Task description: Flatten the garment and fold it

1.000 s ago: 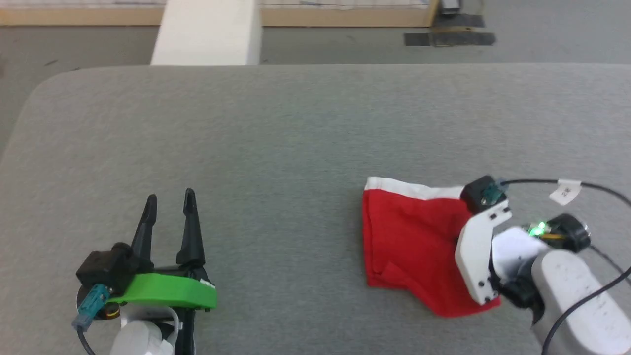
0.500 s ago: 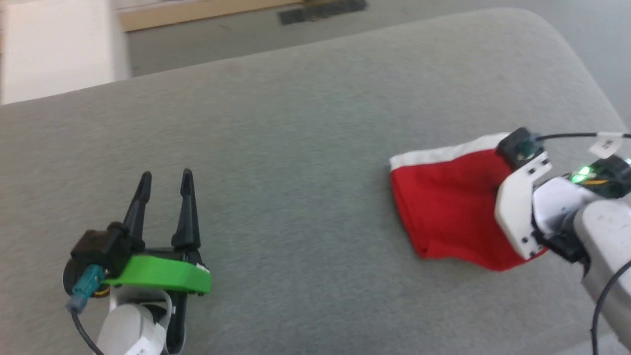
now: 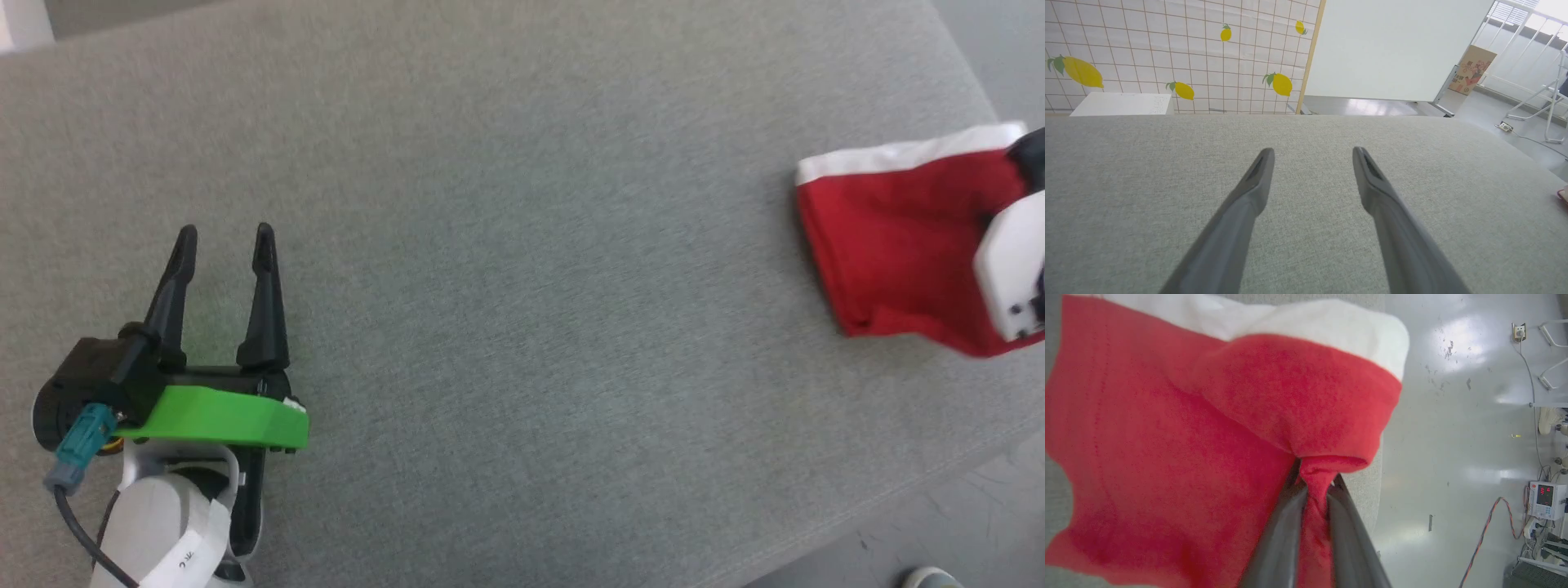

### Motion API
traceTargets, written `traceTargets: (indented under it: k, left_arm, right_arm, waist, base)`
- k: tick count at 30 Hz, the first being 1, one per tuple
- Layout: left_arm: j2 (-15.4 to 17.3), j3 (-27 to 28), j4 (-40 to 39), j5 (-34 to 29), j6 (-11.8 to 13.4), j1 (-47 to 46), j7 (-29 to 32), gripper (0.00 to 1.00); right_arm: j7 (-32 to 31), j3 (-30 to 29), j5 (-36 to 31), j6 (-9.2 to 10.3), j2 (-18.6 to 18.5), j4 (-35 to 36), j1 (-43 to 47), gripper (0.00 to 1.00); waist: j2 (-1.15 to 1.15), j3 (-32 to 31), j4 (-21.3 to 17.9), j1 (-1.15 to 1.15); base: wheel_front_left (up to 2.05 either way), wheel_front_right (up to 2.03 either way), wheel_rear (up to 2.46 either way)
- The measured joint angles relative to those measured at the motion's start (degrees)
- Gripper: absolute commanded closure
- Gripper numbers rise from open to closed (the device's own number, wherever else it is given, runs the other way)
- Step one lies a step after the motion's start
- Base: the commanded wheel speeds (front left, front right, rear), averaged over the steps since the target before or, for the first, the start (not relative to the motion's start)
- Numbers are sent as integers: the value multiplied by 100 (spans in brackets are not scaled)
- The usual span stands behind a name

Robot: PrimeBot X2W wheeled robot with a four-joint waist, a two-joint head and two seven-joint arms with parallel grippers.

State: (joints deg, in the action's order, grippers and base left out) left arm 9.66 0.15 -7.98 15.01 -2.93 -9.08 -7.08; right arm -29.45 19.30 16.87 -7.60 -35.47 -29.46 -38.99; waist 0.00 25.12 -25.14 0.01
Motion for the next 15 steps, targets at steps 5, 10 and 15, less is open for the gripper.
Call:
traceTargets:
  k: [5,10,15]
  left_arm:
    - [60,12,-202,-21,47,-15,97,0]
    - [141,38,-369,-51,82,-37,179,0]
    - [193,74,-515,-52,107,-36,247,0]
  right_arm:
    - [287,-412,-203,0,-142,-430,-268,100]
    - [474,-798,-408,0,-190,-823,-468,100]
    - [516,-1287,-679,0,-185,-1250,-609,100]
  waist:
    - [0,392,114,0]
    - [0,675,314,0]
    - [0,846,486,0]
  base:
    - [0,0,0]
    - [0,0,0]
    - [0,0,0]
